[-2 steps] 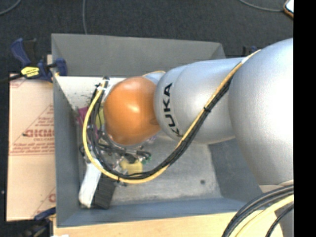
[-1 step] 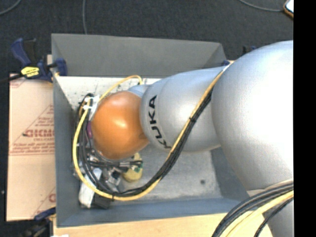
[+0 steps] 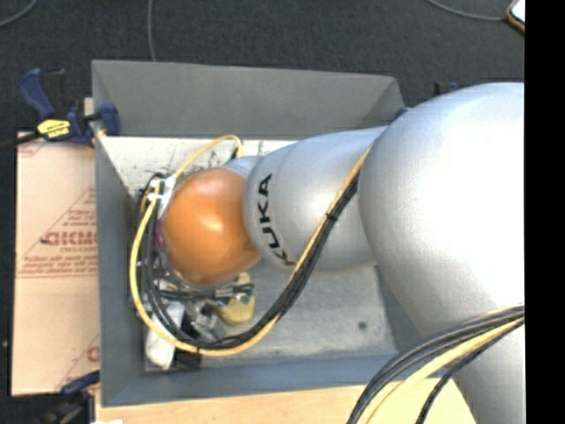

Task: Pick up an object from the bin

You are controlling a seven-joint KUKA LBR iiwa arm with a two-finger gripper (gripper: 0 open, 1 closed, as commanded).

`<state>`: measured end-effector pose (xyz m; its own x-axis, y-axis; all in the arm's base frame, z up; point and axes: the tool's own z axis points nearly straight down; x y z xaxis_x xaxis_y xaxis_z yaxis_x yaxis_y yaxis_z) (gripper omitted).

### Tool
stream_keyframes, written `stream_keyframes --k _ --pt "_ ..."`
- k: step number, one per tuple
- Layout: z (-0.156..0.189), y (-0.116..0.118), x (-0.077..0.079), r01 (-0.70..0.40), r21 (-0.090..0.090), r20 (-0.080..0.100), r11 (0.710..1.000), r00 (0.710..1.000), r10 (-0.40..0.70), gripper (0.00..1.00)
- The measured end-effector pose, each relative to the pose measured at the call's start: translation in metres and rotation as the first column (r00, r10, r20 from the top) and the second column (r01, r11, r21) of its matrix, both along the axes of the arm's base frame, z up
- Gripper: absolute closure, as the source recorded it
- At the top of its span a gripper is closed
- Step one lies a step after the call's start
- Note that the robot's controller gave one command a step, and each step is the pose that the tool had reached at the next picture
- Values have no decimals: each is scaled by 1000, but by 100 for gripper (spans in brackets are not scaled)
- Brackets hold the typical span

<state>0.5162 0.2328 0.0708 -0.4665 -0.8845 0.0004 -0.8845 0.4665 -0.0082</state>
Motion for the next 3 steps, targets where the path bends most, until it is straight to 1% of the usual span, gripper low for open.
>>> stream_keyframes --k 1,3 --pt "1 0 2 -266 10 5 964 964 266 100" --pt "6 0 3 -261 12 7 965 965 261 100"
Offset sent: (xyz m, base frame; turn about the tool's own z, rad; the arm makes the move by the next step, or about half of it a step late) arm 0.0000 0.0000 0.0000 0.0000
